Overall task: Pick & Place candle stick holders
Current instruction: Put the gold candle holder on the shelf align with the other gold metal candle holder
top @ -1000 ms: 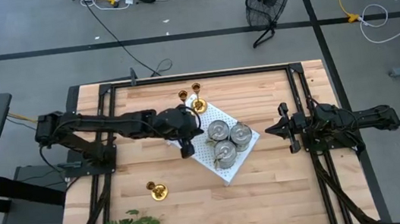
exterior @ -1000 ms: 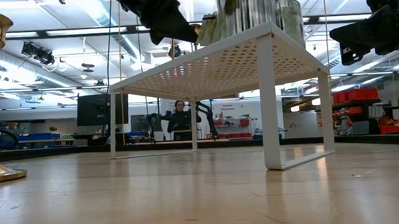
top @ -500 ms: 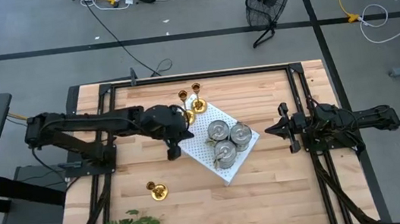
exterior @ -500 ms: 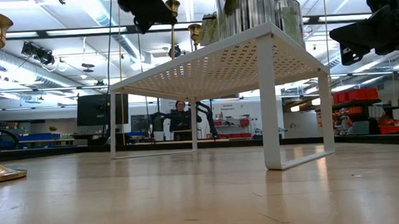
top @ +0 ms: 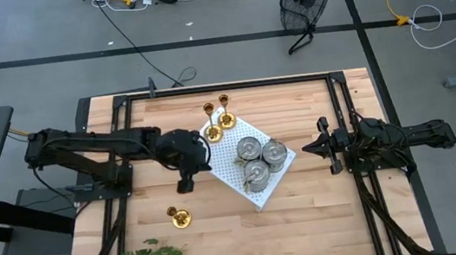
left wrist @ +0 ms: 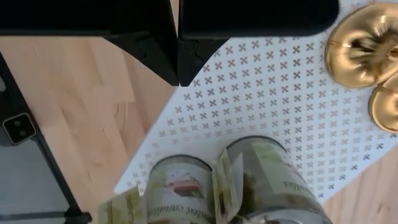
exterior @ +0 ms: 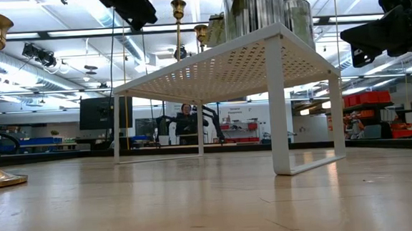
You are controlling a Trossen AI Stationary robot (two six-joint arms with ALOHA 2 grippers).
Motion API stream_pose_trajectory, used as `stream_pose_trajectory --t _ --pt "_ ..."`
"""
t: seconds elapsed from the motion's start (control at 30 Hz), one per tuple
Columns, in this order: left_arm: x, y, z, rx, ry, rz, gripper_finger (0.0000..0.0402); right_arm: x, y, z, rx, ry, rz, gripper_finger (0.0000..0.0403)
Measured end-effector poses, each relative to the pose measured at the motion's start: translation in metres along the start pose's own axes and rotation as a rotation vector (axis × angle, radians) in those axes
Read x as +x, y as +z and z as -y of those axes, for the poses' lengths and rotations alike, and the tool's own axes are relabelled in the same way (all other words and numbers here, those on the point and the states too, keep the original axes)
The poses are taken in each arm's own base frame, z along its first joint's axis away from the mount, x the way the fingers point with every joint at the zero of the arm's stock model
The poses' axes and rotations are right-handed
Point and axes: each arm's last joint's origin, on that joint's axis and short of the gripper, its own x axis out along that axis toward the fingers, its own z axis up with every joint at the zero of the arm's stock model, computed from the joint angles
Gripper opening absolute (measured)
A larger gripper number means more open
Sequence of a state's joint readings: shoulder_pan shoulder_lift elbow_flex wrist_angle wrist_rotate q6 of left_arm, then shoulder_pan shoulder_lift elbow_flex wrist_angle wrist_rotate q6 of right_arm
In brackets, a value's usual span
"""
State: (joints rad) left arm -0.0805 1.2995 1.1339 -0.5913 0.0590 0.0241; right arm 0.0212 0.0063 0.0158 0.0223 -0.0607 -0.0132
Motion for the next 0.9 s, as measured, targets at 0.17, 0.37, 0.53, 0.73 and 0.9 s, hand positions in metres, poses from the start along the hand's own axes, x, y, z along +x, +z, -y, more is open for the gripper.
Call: stream_pose_trajectory --t 0.17,0.37,0.53,0.73,0.9 --pt "-0.004 -0.005 0.006 0.087 -0.014 -0.041 0.0 0.0 0.0 0.0 0.0 0.0 0.0 0.0016" --pt "-0.017 -0.009 0.012 0.2 -0.039 -0.055 0.0 0.0 0.0 0.0 0.0 0.001 0.0 0.0016" --pt "-0.032 -0.013 0.019 0.266 -0.106 -0.052 0.0 0.0 0.0 0.0 0.0 0.001 0.0 0.0016" --pt "-0.043 -0.02 0.02 0.3 -0.122 -0.082 0.0 0.0 0.0 0.0 0.0 0.0 0.0 0.0016" --pt "-0.039 -0.035 0.021 0.338 -0.156 -0.119 0.0 0.0 0.0 0.0 0.0 0.0 0.0 0.0016"
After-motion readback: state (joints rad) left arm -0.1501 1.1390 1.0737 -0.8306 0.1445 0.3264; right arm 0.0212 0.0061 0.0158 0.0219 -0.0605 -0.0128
